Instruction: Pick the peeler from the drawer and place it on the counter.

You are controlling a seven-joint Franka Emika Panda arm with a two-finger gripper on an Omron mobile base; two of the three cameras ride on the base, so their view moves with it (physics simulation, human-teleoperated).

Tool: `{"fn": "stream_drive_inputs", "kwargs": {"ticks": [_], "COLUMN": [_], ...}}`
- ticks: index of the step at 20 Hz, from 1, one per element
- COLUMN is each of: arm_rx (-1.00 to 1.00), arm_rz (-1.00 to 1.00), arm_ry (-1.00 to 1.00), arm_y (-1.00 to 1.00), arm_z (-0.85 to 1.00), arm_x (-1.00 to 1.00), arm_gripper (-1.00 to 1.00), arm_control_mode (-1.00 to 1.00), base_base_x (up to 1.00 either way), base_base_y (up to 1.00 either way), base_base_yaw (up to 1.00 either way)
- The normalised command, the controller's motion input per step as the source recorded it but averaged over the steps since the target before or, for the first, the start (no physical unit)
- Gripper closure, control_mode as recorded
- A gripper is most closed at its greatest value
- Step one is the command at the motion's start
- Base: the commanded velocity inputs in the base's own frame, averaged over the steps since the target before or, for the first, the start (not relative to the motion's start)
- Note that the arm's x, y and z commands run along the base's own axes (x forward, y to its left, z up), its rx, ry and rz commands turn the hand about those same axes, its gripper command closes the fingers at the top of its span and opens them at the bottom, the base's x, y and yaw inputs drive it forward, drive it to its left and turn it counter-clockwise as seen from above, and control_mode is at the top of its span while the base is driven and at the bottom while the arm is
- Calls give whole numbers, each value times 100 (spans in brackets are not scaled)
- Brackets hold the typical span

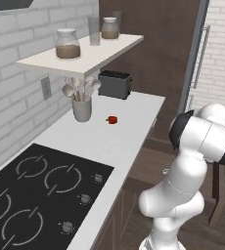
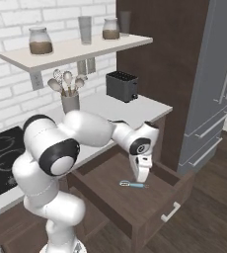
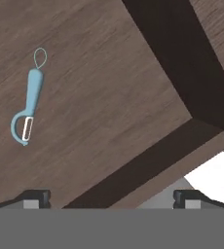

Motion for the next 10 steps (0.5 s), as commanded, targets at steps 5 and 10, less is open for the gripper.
{"fn": "stream_drive_inputs", "kwargs": {"ticks": [5, 10], "arm_rx": [1, 1], "arm_rz": [0, 0], "arm_ry": [0, 0], "arm_y": [0, 3], "arm_z": [-60, -52], "arm_x": [33, 36], "arm_gripper": [-100, -100], "arm_control_mode": [-100, -100], "base_base_x": [0, 0], "base_base_y": [0, 0], "base_base_yaw": [0, 0]}}
